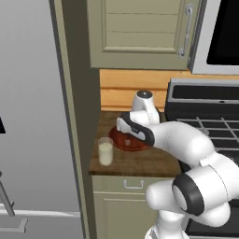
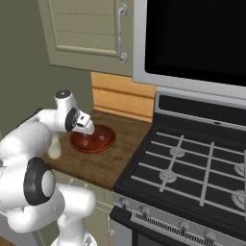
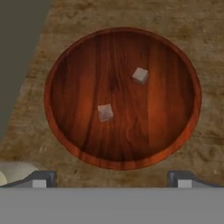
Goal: Grab a lemon wedge from the fridge and one ice cube from the ice bowl, and put them in the glass of lemonade.
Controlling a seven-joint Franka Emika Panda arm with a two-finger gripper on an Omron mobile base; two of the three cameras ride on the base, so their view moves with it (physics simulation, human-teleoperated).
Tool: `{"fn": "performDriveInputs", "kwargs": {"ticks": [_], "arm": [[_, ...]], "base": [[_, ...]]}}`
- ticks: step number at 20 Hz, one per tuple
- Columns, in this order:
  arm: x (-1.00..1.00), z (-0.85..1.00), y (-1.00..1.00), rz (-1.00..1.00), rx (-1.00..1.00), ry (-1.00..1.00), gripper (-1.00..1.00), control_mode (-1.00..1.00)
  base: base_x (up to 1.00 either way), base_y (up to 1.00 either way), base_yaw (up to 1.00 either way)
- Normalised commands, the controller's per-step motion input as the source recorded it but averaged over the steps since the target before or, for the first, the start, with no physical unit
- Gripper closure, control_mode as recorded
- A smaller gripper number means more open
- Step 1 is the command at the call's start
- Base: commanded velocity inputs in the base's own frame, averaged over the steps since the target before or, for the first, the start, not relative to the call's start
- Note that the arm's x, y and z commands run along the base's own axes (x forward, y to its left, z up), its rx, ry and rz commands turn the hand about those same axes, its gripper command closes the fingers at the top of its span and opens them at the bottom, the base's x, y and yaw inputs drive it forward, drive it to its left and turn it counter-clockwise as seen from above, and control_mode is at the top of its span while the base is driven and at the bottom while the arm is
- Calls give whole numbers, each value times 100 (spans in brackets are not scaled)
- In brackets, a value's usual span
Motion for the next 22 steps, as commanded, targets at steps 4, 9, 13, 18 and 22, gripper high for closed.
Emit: {"fn": "performDriveInputs", "kwargs": {"ticks": [4,9,13,18,22], "arm": [[14,-12,0,6,0,0,-100,-100],[35,-27,0,10,-1,8,-100,-100],[47,-33,0,16,-3,26,-100,-100],[13,-19,-5,7,0,1,-100,-100],[0,-44,0,2,0,0,-100,-100]], "base": [[0,0,0],[0,0,0],[0,0,0],[0,0,0],[0,0,0]]}}
